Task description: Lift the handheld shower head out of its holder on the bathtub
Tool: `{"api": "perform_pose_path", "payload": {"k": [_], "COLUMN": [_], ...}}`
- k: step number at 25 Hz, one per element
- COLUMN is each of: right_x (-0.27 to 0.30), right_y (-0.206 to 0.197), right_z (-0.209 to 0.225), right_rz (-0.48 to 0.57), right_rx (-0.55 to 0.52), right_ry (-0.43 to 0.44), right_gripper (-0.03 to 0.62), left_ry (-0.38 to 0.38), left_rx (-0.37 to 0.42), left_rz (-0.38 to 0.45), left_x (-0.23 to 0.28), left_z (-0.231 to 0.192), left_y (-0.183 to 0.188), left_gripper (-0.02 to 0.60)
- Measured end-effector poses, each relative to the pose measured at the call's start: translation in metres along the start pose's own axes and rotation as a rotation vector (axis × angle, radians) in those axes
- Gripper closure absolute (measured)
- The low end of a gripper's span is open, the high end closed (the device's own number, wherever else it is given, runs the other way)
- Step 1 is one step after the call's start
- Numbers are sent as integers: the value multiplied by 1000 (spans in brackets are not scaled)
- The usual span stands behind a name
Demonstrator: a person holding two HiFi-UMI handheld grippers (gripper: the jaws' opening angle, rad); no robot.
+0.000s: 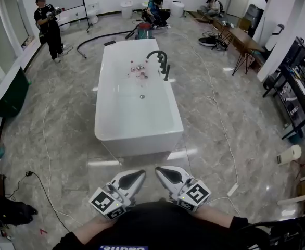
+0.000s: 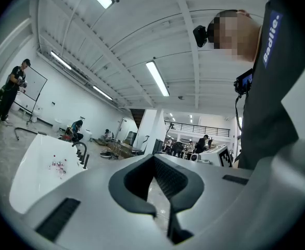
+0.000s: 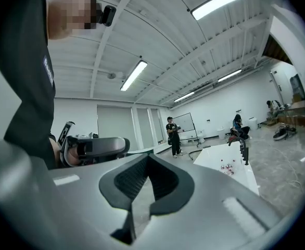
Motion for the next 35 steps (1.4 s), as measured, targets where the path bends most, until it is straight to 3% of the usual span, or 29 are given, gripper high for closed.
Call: {"api": "perform_pose_path", "payload": {"k": [4, 9, 15, 21, 25, 35], "right_x": [-8, -15, -11, 42, 103, 252], "right_y": [-2, 0, 8, 2, 12, 28], "right_z": [9, 36, 76, 132, 174, 264], "right_rz": [-6, 4, 4, -25, -22, -17], "right_rx": [-12, 9, -7, -18, -37, -44], "right_ry": [-12, -28, -32, -69, -102, -208], "right_gripper": [592, 592, 592, 592, 592, 592], "left_ry": [-16, 41, 51, 37, 9, -143], "left_rx": [-4, 30, 37, 22, 28, 32], "left_rz": [39, 13, 25, 48, 45, -3], "left_x": [10, 24, 51, 84, 113, 170], "left_z": [7, 4, -13, -87, -161, -331], "left_y": [11, -2, 0, 10, 32, 77], "left_gripper": [581, 581, 581, 581, 581, 581]}}
Point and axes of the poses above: the fingertips, and each gripper's own axes: x forward along the fingers, z to its right, y out of its top, the point moved 9 cm from there along -x, backward along the fingers, and after that the axes turned 5 degrees about z, right-handed, at the moved point
